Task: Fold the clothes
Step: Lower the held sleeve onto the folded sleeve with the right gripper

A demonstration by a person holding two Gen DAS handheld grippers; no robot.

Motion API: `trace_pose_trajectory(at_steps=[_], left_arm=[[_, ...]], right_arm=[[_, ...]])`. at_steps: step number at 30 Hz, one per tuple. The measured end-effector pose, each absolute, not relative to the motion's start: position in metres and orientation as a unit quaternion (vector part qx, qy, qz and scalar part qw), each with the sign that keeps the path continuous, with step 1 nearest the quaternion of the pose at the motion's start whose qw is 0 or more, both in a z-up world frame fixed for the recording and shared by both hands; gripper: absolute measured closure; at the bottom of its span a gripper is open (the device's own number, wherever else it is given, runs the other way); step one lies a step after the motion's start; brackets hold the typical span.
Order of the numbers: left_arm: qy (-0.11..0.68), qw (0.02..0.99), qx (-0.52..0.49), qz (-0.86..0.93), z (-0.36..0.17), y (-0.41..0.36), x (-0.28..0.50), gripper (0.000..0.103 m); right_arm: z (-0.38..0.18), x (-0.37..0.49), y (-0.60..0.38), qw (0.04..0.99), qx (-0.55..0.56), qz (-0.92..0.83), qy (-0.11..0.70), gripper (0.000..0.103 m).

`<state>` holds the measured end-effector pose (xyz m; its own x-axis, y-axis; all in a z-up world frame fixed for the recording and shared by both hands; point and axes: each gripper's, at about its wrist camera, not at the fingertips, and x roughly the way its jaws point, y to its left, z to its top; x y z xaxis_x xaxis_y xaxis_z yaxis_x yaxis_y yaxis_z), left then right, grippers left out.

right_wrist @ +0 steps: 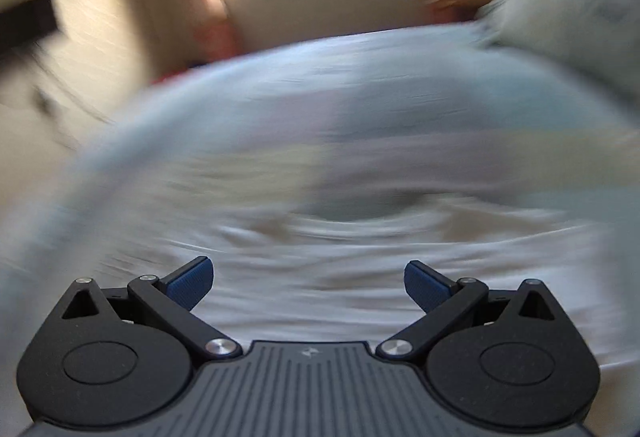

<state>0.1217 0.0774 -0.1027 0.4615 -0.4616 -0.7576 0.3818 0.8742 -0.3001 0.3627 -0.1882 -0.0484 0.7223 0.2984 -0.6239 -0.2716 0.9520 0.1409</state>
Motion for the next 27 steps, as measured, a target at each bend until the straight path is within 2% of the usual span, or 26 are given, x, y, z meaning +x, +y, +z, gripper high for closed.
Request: trace_pose_trajectory(at_steps=[5,15,16,18,19,20,23,27], left_arm=[[0.458,0.858,-0.033,-0.232,-0.101,0.073,0.132,0.001],[0.465,0.857,-0.023,-0.219,-0.1,0.066,0.143,0.001],[0.466,0.857,-0.025,-0.217,-0.1,0.065,0.144,0.001],[0.466,0.857,-0.026,-0.219,-0.101,0.064,0.144,0.001],[0.466,0.857,-0.027,-0.221,-0.101,0.063,0.143,0.001],[0.466,0.856,-0.027,-0.222,-0.101,0.063,0.143,0.001],[0.467,0.856,-0.031,-0.221,-0.102,0.065,0.143,0.001],[0.468,0.855,-0.038,-0.219,-0.103,0.069,0.143,0.001]], right_arm=[[-0.083,0.362,-0.221,0.926,-0.051,0.075,0.367,0.0],[-0.066,0.327,-0.196,0.93,-0.134,0.169,0.296,0.0],[-0.065,0.324,-0.193,0.93,-0.143,0.179,0.289,0.002],[-0.064,0.319,-0.169,0.918,-0.191,0.216,0.273,0.015],[-0.066,0.318,-0.152,0.906,-0.228,0.235,0.269,0.032],[-0.07,0.316,-0.137,0.894,-0.262,0.247,0.268,0.045],[-0.088,0.311,-0.1,0.858,-0.342,0.285,0.255,0.051],[-0.101,0.313,-0.074,0.838,-0.378,0.305,0.249,0.056]])
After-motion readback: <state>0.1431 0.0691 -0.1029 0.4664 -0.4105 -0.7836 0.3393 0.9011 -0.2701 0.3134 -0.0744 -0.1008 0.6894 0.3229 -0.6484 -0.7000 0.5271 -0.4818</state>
